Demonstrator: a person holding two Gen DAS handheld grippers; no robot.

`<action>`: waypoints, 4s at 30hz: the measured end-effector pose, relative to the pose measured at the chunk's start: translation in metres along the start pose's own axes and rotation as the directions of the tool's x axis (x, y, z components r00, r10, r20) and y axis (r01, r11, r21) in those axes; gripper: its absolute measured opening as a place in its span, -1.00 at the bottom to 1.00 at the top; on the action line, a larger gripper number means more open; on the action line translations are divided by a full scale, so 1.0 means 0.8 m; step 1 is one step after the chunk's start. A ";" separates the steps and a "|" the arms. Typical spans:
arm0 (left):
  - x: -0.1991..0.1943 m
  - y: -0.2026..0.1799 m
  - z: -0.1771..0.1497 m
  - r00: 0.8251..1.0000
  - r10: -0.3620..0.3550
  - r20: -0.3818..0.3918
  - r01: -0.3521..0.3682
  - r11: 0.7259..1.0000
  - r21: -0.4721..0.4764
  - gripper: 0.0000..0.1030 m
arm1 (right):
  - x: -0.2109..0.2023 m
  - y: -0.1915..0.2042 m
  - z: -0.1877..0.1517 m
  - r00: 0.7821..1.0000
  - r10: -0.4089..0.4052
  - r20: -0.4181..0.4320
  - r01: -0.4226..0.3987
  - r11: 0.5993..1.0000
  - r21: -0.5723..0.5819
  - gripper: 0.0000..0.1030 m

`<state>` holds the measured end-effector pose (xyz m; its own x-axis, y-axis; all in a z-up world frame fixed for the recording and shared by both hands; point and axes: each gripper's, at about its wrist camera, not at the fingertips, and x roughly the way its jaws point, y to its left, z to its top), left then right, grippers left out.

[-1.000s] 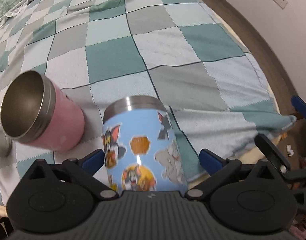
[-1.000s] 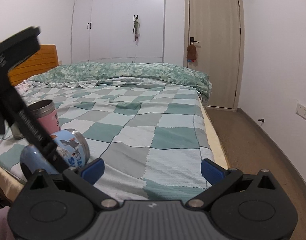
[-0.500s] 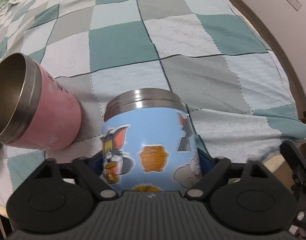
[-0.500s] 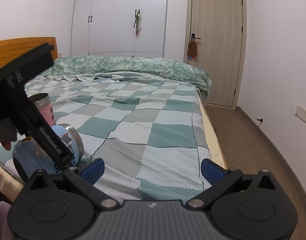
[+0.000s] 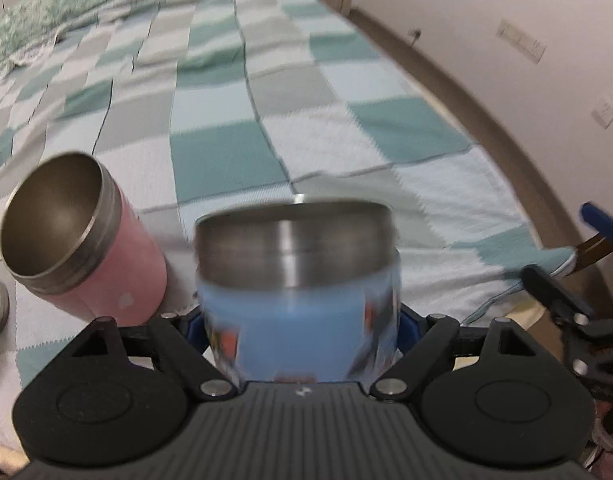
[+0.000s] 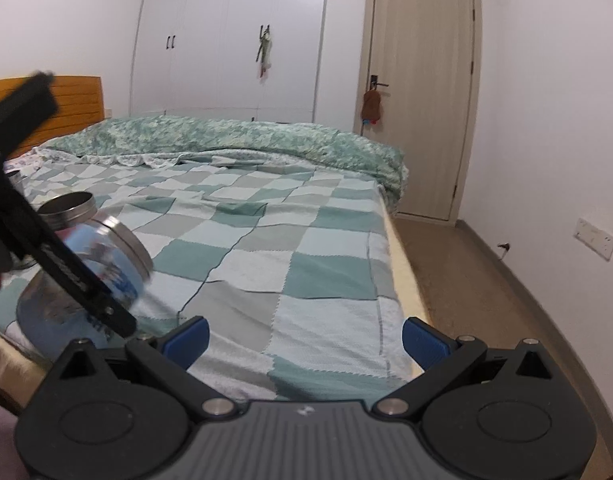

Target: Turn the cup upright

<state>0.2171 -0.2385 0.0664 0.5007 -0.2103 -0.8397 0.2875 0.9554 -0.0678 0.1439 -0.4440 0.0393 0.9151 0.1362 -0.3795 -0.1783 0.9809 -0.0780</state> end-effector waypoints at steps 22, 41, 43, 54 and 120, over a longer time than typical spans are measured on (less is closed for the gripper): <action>0.051 -0.007 0.004 0.955 0.090 0.282 -0.105 0.994 0.040 0.65 | 0.024 -0.003 -0.008 0.998 -0.070 -0.003 0.070 0.997 0.026 1.00; -0.101 0.029 -0.078 0.828 0.004 0.560 -0.054 0.996 0.073 1.00 | -0.048 0.065 0.000 0.995 -0.049 0.087 0.046 0.998 0.039 1.00; -0.122 0.043 -0.099 0.801 0.004 0.599 -0.066 0.994 0.082 1.00 | -0.060 0.086 0.000 0.994 -0.034 0.103 0.030 0.999 0.045 1.00; -0.160 0.137 -0.215 0.693 0.071 0.718 -0.142 0.989 0.039 1.00 | -0.077 0.195 -0.027 0.982 0.043 0.185 -0.061 0.994 0.091 1.00; -0.104 0.197 -0.325 0.583 0.245 0.775 -0.247 0.962 -0.118 1.00 | -0.066 0.290 -0.102 0.945 0.002 0.328 0.000 1.000 -0.006 1.00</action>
<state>0.0084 -0.0165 -0.0149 0.9949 -0.0495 -0.0881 0.0564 0.9953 0.0784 0.0248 -0.2352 -0.0338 0.9828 0.1760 -0.0564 -0.1803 0.9801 -0.0836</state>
